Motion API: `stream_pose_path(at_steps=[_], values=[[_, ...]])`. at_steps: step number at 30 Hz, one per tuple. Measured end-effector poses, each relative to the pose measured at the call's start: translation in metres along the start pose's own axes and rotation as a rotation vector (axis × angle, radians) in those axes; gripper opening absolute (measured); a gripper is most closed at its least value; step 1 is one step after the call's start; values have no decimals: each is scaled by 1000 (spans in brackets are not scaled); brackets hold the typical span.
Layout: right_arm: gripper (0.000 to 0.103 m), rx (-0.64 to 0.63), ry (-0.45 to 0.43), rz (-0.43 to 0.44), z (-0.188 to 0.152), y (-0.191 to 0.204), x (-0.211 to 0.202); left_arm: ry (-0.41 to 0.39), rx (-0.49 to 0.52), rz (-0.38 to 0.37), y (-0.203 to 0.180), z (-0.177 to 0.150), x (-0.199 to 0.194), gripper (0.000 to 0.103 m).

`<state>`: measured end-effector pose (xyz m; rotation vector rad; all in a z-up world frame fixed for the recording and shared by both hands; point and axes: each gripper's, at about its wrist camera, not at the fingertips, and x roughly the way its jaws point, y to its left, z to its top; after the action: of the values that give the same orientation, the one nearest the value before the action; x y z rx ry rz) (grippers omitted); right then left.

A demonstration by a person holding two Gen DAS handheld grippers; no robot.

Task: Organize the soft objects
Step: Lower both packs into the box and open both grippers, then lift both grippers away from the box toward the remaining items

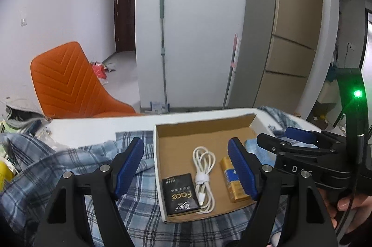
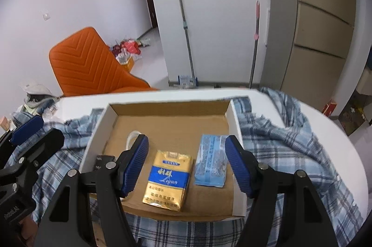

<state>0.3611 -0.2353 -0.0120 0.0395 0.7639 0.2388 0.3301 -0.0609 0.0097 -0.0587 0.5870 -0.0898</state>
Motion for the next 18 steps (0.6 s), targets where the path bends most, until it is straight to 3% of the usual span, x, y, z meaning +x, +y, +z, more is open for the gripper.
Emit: stream_pose_path(at_steps=[11, 18], values=[[67, -8, -149, 11, 24, 11, -84, -117, 6, -9, -2, 31, -74, 77], [67, -32, -250, 20, 16, 25, -149, -190, 3, -13, 0, 35, -135, 77]])
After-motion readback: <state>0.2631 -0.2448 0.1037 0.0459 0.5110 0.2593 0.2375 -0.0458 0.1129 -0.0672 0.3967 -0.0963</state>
